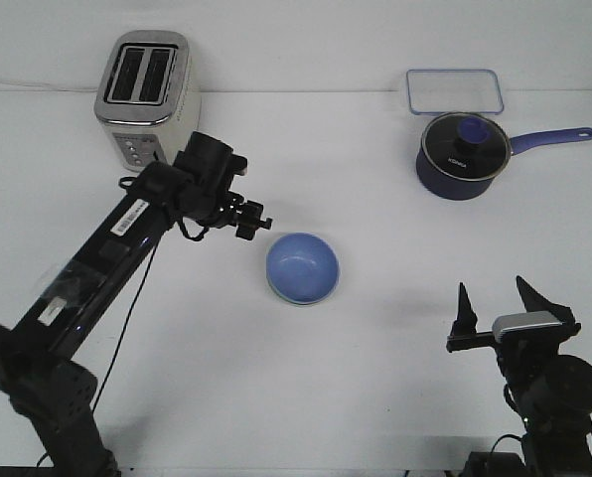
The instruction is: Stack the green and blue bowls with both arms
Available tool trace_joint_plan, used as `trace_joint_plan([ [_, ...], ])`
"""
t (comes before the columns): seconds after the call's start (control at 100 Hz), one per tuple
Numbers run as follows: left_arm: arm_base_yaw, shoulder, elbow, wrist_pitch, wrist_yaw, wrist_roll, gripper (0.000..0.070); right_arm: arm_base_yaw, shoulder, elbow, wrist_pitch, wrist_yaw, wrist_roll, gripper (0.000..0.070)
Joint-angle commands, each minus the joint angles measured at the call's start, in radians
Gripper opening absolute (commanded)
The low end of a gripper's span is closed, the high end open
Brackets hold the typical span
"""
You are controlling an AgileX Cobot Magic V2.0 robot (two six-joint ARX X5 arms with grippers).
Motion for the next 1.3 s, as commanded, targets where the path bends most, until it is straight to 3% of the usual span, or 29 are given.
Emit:
trace_joint_plan([
  [0.0,0.011,-0.053,0.024,-0.016,-0.030,0.025,0.0299,0.000,-0.001,0.001,0.011,0.001,-0.005,0.0601],
  [0.12,0.051,-0.143,0.019,-0.031,-0.069,0.034,0.0299,0.000,-0.001,0.001,0.011,0.001,-0.005,0.0601],
  [0.41,0.201,-0.403,-0.132,0.040,-0.069,0.032,0.0299,0.000,-0.001,0.001,0.011,0.001,-0.005,0.0601],
  [0.68,0.299,-0.712,-0.482,0.300,-0.072,0.005,0.0299,0.000,-0.001,0.001,0.011,0.001,-0.005,0.0601],
  [1.29,0.305,-1.305,-1.323,0.844,-0.111,-0.018,0.0300,0.000,-0.001,0.001,0.011,0.001,-0.005,0.0601],
])
